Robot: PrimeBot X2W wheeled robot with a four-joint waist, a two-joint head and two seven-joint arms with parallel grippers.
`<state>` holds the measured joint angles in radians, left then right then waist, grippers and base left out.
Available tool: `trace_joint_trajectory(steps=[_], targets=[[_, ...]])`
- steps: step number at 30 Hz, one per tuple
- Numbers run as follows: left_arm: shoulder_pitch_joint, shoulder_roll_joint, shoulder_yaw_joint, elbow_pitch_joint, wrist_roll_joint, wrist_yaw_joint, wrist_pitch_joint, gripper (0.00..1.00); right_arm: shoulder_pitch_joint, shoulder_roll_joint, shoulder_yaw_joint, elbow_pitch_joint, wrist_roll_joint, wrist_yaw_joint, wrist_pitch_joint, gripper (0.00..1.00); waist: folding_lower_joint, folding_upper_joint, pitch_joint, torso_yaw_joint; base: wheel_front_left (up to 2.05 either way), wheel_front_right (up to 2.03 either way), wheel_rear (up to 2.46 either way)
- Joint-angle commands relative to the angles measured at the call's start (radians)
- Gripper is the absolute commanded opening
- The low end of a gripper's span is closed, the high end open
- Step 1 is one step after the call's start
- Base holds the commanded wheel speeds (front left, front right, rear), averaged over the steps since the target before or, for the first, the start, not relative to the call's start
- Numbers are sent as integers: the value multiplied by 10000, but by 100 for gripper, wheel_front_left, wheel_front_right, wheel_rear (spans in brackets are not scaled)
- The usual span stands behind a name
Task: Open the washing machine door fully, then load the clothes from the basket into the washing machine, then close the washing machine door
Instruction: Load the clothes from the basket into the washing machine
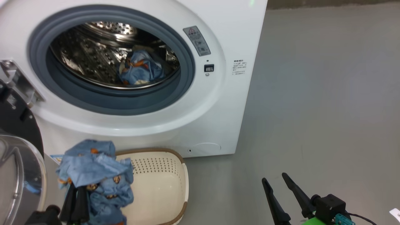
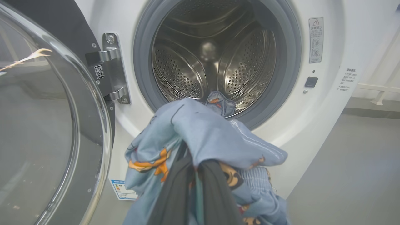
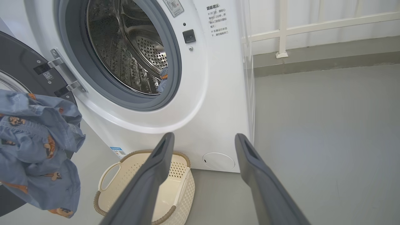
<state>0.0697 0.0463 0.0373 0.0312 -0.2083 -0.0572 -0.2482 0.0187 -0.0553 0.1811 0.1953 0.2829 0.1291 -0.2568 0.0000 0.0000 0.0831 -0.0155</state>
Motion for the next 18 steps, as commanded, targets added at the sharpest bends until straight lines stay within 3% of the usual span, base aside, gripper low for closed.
trace_joint_trajectory(steps=[1, 10, 18], targets=[[-576, 46, 269, -150, -49, 60, -135, 0, -354, 47, 232, -298, -149, 16, -49, 100, 0, 0, 380, -51, 0, 0, 0], [-2181, 65, 432, 466, 35, -47, -136, 0, -901, 45, 319, -415, -250, 16, -49, 100, 0, 0, 1429, -426, 0, 0, 0], [-3684, 458, 557, 1216, 273, -208, -136, 0, -1327, 47, 477, -390, -198, 16, -49, 100, 0, 0, 1955, -961, 0, 0, 0]])
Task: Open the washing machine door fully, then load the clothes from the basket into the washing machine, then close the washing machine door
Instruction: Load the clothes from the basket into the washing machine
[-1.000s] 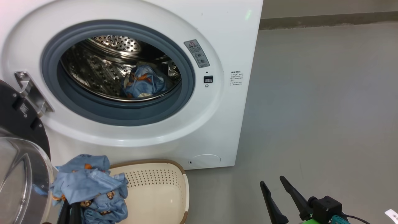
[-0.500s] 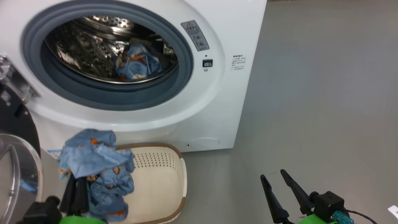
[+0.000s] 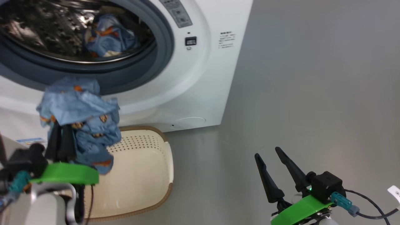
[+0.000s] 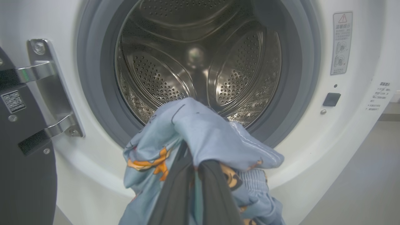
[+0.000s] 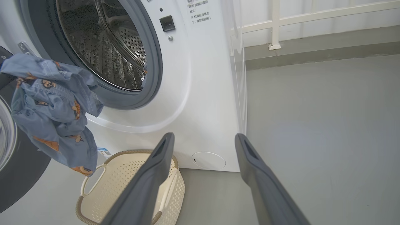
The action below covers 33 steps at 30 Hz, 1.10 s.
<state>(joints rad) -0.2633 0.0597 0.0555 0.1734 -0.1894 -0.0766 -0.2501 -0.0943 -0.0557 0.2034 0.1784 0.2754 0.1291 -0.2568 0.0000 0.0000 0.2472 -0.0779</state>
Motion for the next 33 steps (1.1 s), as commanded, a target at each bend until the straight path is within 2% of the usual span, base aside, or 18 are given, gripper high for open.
trace_joint_trajectory(steps=[1, 17, 27, 33], targets=[[-586, 408, 382, -27, 106, -32, -116, 0, -244, 51, 255, -225, -125, 16, -49, 100, 0, 0, 370, -421, 0, 0, 0], [-4511, 1905, 616, 3137, 176, 7, 495, 0, -659, 54, 588, -322, 225, 16, -49, 100, 0, 0, 1378, -1725, 0, 0, 0], [-6732, 2345, 271, 4584, 289, -6, 1155, 0, -942, 54, 570, -523, 436, 16, -49, 100, 0, 0, 2582, -1992, 0, 0, 0], [-7962, 2317, 181, 5369, 145, -28, 1209, 0, -1077, 54, 573, -675, 651, 16, -49, 100, 0, 0, 3378, -2072, 0, 0, 0]])
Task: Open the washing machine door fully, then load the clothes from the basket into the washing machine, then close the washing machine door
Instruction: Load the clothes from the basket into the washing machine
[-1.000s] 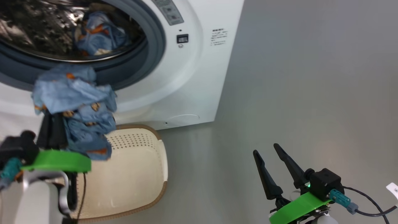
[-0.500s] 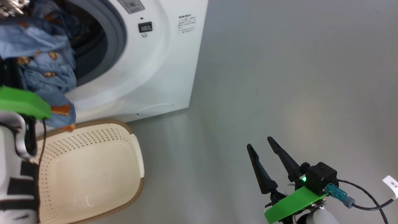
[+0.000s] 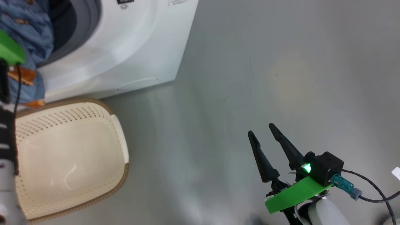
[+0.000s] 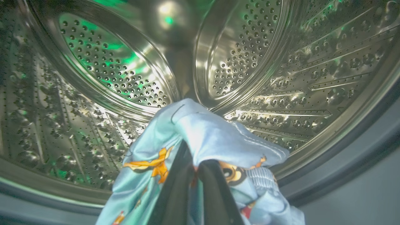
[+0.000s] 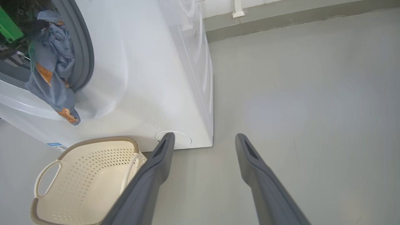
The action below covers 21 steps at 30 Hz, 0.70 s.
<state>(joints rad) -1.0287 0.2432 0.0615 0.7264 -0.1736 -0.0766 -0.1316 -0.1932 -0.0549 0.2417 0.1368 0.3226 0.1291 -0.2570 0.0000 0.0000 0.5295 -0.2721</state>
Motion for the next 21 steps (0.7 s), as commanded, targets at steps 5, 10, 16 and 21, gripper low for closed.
trace_joint_trajectory(steps=[5, 10, 16, 21], targets=[[-1274, 519, -124, 382, 54, -84, -70, 0, -171, 47, 187, -314, 229, 16, -48, 100, 0, 0, 1115, -130, 0, 0, 0], [-1955, 594, -375, 758, 199, -122, -225, 0, -263, 47, 198, -370, 283, 16, -48, 100, 0, 0, 1471, -151, 0, 0, 0], [-2785, 720, -708, 1198, 502, -37, -811, 0, -322, 47, 337, -354, 340, 16, -48, 100, 0, 0, 1785, -149, 0, 0, 0], [-3269, 930, -962, 1039, 897, 246, -1233, 0, -328, 47, 478, -307, 421, 16, -48, 100, 0, 0, 1886, -201, 0, 0, 0]])
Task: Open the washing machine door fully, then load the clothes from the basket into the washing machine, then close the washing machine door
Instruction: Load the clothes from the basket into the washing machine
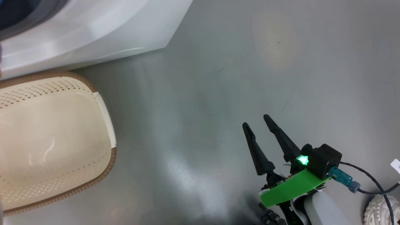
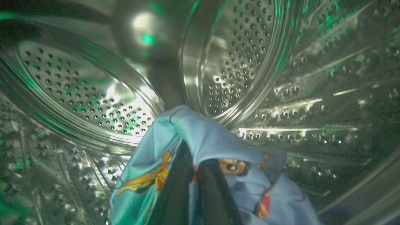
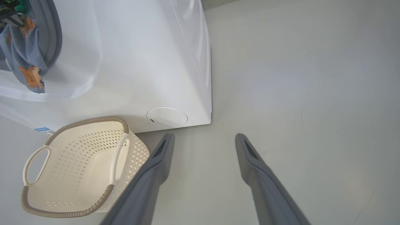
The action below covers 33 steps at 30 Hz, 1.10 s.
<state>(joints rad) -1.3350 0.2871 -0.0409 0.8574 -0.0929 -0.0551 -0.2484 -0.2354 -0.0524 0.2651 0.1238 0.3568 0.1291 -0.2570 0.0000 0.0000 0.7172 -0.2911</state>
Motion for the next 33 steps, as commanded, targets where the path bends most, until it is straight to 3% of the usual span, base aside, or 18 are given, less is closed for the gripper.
trace_joint_trajectory(steps=[1, 9, 14, 17, 18, 19, 26, 33], targets=[[-258, 506, 31, -504, 166, 125, -104, 0, 101, 22, 273, -155, 103, 16, -48, 100, 0, 0, 16, -19, 0, 0, 0], [86, 813, -9, -3699, 640, 519, -130, 0, 25, 22, 456, -118, 241, 16, -48, 100, 0, 0, 198, -141, 0, 0, 0], [502, 832, 143, -3738, 528, 586, -132, 0, 14, 22, 482, -75, 281, 16, -48, 100, 0, 0, 219, -150, 0, 0, 0], [652, 700, 258, -3026, 294, 537, -132, 0, 35, 22, 452, -51, 285, 16, -48, 100, 0, 0, 197, -104, 0, 0, 0], [674, 672, 280, -2802, 257, 549, -132, 41, 38, 22, 442, -43, 271, 16, -48, 100, 0, 0, 177, -85, 0, 0, 0], [614, 532, 366, -2148, 71, 548, -132, 100, 34, 22, 399, -24, 232, 16, -48, 100, 0, 0, 141, -13, 0, 0, 0], [398, 289, 295, -753, -89, 556, -122, 100, -2, 22, 252, 44, 193, 16, -48, 100, 0, 0, -19, 224, 0, 0, 0], [420, -73, 166, -394, -240, 482, -129, 100, -3, 22, 106, 70, 141, 16, -48, 100, 0, 0, -175, 546, 0, 0, 0]])
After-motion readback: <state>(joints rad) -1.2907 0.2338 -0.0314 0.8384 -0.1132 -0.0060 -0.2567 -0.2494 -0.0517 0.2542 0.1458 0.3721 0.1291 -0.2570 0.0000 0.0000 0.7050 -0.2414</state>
